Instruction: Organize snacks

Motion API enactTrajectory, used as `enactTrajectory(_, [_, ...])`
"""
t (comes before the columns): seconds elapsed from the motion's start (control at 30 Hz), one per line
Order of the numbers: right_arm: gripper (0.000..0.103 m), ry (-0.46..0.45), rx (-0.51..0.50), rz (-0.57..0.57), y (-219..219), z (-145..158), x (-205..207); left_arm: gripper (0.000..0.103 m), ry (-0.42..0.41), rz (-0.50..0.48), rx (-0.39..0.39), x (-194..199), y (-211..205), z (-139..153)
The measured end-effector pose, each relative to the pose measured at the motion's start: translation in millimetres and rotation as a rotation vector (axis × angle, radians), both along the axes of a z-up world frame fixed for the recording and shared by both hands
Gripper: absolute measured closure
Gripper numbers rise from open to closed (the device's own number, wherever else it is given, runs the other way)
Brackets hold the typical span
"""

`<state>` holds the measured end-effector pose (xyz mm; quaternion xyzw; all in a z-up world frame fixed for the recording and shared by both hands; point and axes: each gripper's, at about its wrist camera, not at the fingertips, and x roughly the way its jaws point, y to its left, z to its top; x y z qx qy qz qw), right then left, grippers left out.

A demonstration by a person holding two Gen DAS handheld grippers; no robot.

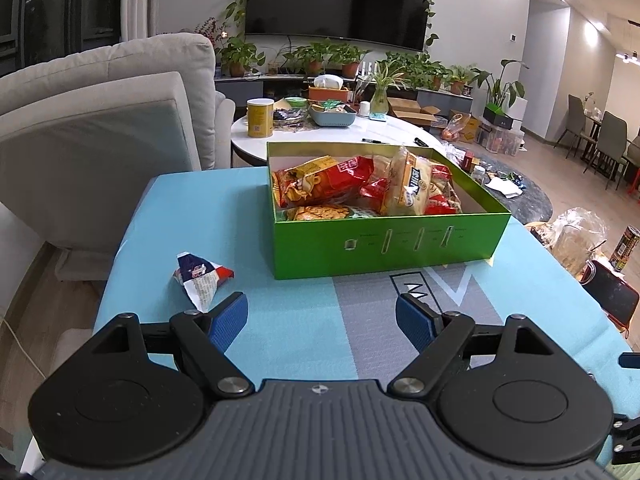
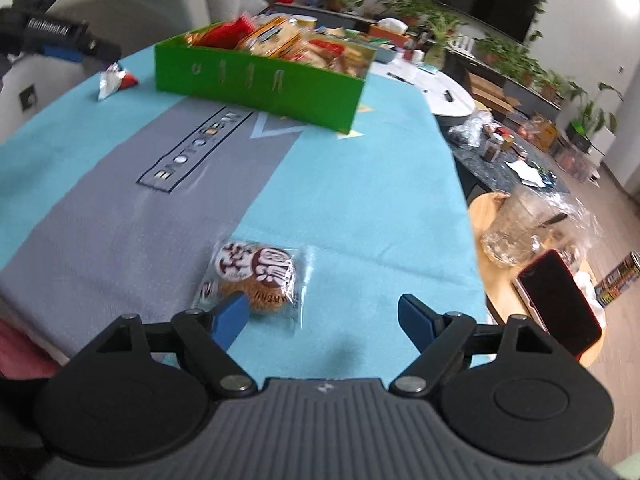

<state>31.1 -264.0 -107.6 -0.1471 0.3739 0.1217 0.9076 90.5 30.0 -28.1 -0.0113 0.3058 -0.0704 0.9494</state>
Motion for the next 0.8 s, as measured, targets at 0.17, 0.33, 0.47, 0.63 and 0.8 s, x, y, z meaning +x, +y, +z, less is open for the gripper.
enactTrajectory(0.17, [0.007, -0.038, -0.012, 0.017, 13, -5, 15, 0.024, -0.002, 0.019, 0.005, -1, 7, 0])
enactTrajectory(0.33, [0.009, -0.019, 0.04, -0.012, 12, -7, 26, 0.023, 0.006, 0.055, -0.004, 1, 19, -4])
enactTrajectory(0.47, [0.019, -0.013, 0.096, -0.008, 11, -6, 21, 0.023, 0.024, 0.089, -0.005, 7, 30, -10])
enactTrajectory(0.63, [0.024, -0.017, 0.146, -0.043, 14, -1, 23, 0.022, 0.055, 0.131, -0.001, 15, 42, -20])
enactTrajectory(0.8, [0.024, -0.07, 0.249, -0.07, 19, 13, 35, 0.022, 0.071, 0.165, 0.009, 30, 50, -28])
